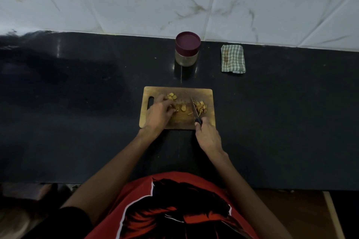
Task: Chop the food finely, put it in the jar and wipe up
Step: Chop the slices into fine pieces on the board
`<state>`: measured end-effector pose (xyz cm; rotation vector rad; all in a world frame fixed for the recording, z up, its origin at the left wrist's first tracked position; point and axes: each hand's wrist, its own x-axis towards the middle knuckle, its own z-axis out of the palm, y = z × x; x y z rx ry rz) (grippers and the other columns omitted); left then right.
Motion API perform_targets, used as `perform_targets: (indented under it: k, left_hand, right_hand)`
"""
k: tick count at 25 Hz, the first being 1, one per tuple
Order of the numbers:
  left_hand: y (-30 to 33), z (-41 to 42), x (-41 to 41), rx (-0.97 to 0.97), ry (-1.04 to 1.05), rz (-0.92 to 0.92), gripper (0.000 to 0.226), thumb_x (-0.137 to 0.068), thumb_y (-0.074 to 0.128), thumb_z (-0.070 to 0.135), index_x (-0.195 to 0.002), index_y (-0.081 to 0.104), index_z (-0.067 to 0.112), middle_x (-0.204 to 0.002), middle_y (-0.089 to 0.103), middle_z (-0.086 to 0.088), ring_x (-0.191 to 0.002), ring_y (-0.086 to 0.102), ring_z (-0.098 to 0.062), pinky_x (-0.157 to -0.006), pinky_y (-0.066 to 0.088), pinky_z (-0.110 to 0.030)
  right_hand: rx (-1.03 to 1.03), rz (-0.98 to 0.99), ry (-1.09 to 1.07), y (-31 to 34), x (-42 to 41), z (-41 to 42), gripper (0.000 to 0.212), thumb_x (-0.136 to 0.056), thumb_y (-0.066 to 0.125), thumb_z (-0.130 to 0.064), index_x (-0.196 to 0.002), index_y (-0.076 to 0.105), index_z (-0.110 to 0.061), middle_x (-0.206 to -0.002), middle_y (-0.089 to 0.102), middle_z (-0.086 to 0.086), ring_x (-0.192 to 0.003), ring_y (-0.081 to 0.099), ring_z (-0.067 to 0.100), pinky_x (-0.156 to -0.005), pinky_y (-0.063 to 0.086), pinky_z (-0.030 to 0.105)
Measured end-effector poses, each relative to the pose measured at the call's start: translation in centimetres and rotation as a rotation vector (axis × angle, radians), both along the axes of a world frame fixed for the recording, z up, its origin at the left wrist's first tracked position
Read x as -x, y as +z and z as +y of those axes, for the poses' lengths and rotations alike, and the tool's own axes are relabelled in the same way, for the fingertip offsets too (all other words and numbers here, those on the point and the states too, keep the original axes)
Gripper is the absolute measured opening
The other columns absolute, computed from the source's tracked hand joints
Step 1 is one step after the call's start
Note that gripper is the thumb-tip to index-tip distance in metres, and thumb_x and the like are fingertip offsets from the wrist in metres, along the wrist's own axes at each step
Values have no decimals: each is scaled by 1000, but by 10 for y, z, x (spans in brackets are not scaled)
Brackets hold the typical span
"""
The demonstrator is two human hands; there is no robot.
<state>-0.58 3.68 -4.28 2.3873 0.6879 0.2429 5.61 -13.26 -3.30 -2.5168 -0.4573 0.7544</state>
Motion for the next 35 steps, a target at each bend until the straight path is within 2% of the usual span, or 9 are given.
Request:
perform_targets:
  k: [3, 5, 7, 11, 17, 22, 30, 35]
  left_hand:
    - [7, 0, 0, 162, 97, -112, 13, -86, 65, 11, -99, 68, 13, -100, 67, -1, -89, 63, -12, -77, 54, -26]
    - [11, -1, -1, 260, 136, -107, 16, -86, 65, 12, -103, 68, 13, -99, 69, -1, -85, 63, -5, -72, 50, -12]
    - [13, -3, -5, 256, 99, -70, 19, -87, 64, 13, -106, 68, 13, -100, 69, 1, -79, 59, 4, -70, 47, -8]
    - [16, -8, -21, 212, 14, 20, 19, -90, 61, 13, -107, 69, 12, -106, 69, -1, -88, 56, 1, -79, 45, -13]
    - [17, -10, -33, 165, -20, 89, 20, -91, 58, 13, -109, 68, 12, -112, 67, -2, -92, 54, 1, -78, 42, -12]
    - [13, -11, -36, 159, -41, 110, 20, -91, 58, 13, -108, 68, 11, -111, 67, -2, -93, 54, 1, -81, 41, -12]
    - [15, -13, -35, 117, -23, 72, 24, -93, 56, 12, -115, 65, 10, -116, 64, -5, -102, 60, -12, -84, 47, -19]
    - [10, -9, -29, 75, -179, 143, 36, -89, 61, 11, -124, 60, 19, -124, 55, -5, -111, 54, -16, -91, 38, -19]
  right_hand:
    - [-3, 1, 1, -2, 0, 0, 25, -104, 40, -33, -121, 48, -17, -106, 62, 6, -95, 63, 22, -81, 52, 45]
    - [12, 5, 4, -1, 0, 0, 25, -104, 40, -33, -121, 47, -17, -107, 61, 6, -94, 62, 22, -78, 51, 41]
    - [22, 7, 4, -1, -1, 1, 26, -104, 39, -33, -123, 46, -17, -108, 61, 7, -95, 62, 22, -76, 49, 39]
    - [15, 0, 1, -2, 0, 1, 26, -104, 40, -34, -122, 47, -16, -108, 61, 9, -97, 62, 25, -81, 52, 45]
    - [16, -6, 11, -2, 0, 0, 25, -104, 40, -33, -122, 46, -16, -104, 62, 7, -92, 63, 23, -77, 53, 42]
    - [17, -5, 5, -2, -1, 2, 25, -103, 42, -34, -121, 46, -18, -104, 61, 6, -92, 64, 22, -81, 55, 47]
    - [17, -12, 20, -3, -2, 1, 24, -104, 40, -33, -122, 46, -17, -106, 61, 6, -93, 62, 21, -75, 50, 39]
    - [16, -1, 25, -4, -2, 1, 25, -104, 40, -33, -123, 45, -17, -105, 61, 6, -95, 62, 23, -83, 53, 45]
